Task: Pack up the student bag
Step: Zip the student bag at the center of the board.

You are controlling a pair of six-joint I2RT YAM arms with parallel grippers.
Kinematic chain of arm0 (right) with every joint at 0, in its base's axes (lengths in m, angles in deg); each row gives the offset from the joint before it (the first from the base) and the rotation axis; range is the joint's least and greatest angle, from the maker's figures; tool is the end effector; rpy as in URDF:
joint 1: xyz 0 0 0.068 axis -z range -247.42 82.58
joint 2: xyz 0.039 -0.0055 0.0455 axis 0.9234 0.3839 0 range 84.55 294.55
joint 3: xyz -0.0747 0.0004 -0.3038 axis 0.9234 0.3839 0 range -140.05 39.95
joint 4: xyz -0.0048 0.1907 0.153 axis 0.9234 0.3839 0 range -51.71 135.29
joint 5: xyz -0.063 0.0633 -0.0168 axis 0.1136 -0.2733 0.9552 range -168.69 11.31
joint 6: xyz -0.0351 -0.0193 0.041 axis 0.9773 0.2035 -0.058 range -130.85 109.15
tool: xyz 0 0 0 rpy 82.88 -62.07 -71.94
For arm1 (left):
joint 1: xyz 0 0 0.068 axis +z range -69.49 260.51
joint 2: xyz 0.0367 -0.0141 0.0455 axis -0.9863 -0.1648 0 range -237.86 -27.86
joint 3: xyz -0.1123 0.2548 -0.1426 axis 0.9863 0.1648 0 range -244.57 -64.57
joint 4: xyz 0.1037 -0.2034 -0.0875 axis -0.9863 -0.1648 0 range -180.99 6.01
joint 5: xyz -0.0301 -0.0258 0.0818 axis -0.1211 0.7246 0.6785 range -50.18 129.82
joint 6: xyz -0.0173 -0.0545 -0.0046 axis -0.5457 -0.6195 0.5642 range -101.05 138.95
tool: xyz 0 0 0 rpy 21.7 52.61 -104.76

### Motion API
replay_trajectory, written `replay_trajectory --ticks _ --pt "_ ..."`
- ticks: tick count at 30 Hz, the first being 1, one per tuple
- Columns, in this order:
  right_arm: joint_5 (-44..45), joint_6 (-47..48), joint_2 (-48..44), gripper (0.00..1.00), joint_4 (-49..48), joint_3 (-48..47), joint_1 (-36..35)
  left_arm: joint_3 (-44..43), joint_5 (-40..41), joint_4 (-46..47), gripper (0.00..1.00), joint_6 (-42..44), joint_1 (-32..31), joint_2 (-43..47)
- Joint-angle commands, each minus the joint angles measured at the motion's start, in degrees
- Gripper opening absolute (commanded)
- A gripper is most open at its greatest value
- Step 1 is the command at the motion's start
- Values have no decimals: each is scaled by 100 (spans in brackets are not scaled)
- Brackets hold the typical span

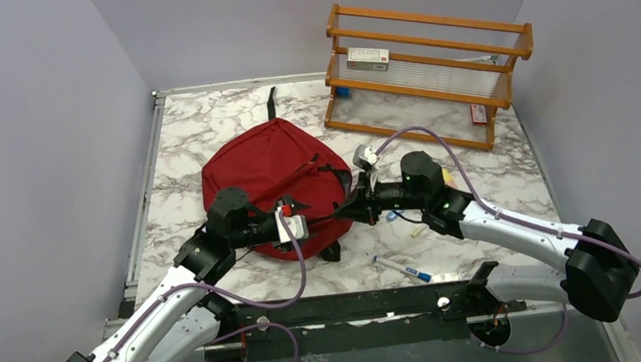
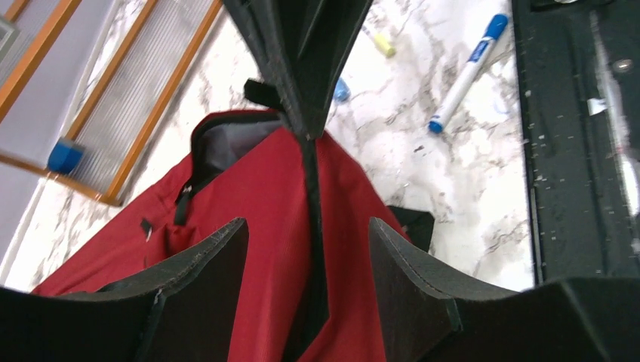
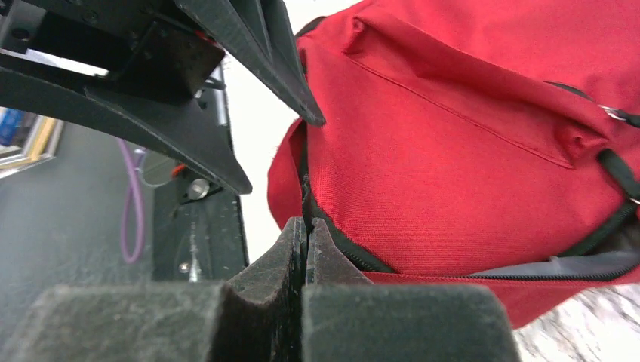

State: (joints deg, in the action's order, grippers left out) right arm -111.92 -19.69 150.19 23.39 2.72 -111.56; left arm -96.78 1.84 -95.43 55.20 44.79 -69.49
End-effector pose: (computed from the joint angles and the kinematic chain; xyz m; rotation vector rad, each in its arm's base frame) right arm 0.1476 0.1742 0.3112 -0.9897 1.6551 1.1612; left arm 0.0864 -0.0930 0.3005 1.4440 1.2411 -0.6315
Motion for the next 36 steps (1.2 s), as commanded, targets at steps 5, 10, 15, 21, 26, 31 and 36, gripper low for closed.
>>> replay_trajectory --ticks 5,10,15,21,26,31,36 --pt "-599 -731 181 1 -762 -346 -397 290 -550 293 61 -354 -135 505" --pt "-482 -876 470 1 -987 -466 -697 422 -458 272 55 -519 -145 656" --pt "-203 -777 487 1 -924 -521 -726 435 -474 -27 33 -430 -147 526" --pt "449 -626 267 1 -647 -393 -728 287 -544 -497 5 -192 -149 392" --pt "769 -432 183 1 -413 -371 -725 247 -568 -631 0 -193 -154 340" --pt "1606 -227 1 1 -39 -345 -714 232 -274 -879 0 -188 -147 461" --pt "2548 -33 -188 1 387 -324 -662 208 18 -1132 0 -87 -153 625"
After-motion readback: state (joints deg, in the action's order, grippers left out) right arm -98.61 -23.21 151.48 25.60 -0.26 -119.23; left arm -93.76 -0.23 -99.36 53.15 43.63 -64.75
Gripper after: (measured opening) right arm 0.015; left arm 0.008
